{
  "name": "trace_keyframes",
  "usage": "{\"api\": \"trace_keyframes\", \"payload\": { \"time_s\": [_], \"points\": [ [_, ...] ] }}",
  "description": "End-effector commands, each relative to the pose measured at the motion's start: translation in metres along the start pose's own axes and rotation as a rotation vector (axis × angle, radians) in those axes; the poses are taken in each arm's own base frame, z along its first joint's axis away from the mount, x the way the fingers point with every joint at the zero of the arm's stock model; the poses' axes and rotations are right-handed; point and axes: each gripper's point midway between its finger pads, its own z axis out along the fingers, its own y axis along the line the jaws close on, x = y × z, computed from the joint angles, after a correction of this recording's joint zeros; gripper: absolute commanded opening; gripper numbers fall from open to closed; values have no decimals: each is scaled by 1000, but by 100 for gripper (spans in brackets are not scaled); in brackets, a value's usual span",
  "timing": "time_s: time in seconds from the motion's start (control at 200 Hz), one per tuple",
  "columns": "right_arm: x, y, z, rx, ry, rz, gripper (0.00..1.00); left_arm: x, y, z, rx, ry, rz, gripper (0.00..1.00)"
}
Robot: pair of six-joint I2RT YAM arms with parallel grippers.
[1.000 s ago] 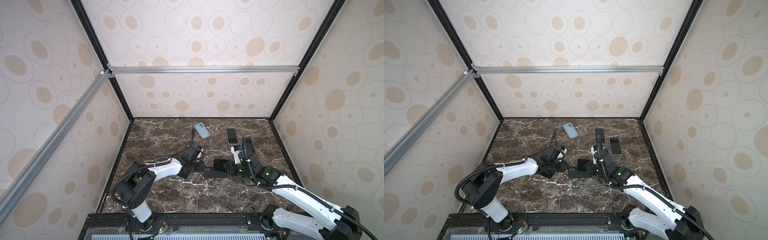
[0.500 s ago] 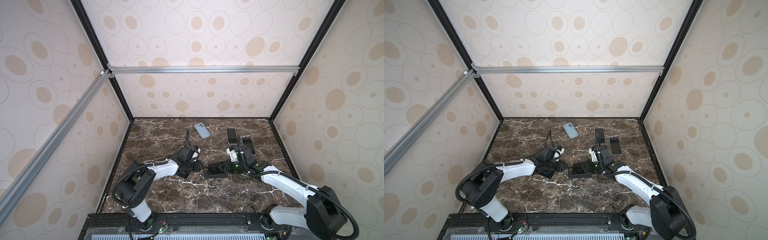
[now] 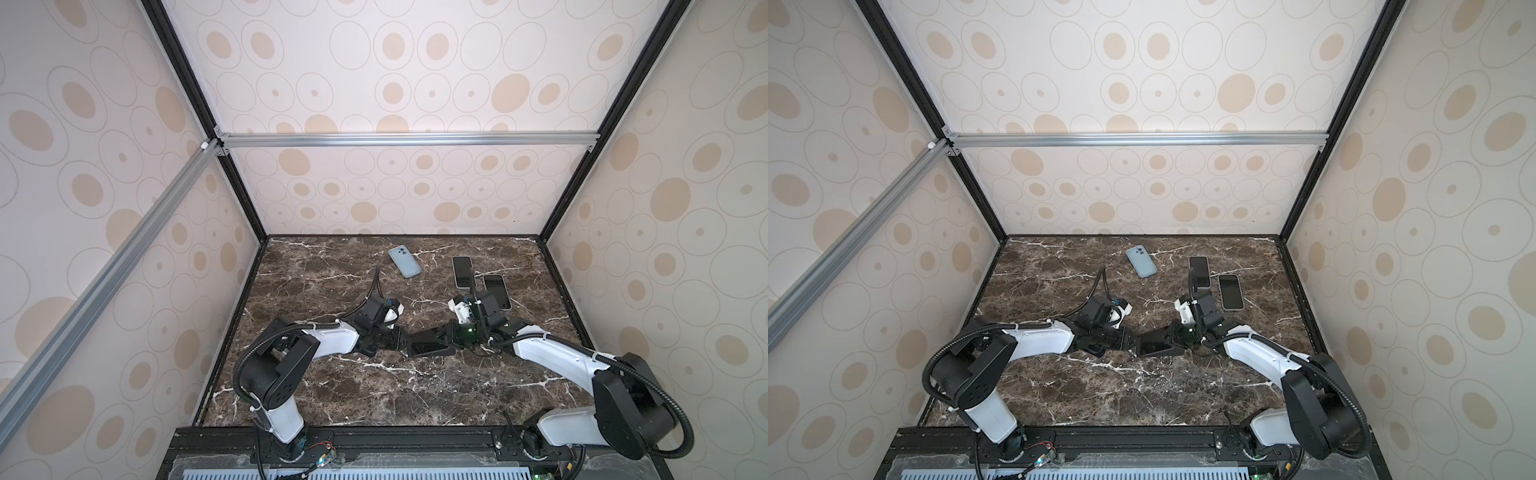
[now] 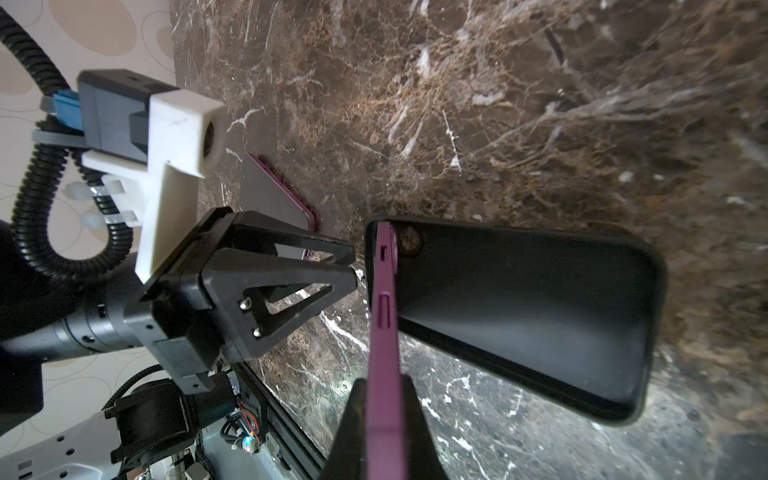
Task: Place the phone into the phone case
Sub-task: 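Carry the pink-framed phone over the black case with the right gripper, then lower the pink phone into the black case while the left gripper holds it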
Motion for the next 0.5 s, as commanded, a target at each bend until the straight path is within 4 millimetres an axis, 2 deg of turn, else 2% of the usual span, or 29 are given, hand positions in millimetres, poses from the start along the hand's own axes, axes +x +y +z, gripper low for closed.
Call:
{"api": "trace_keyframes", "payload": {
  "time_s": [0.0, 0.495],
  "points": [
    [-4, 4, 2, -48, 4, 4, 0, -2, -7, 3, 32, 9, -5, 28],
    [10, -26, 27, -80, 110, 87, 0, 1, -4, 12, 42, 39, -25, 26]
  ]
}}
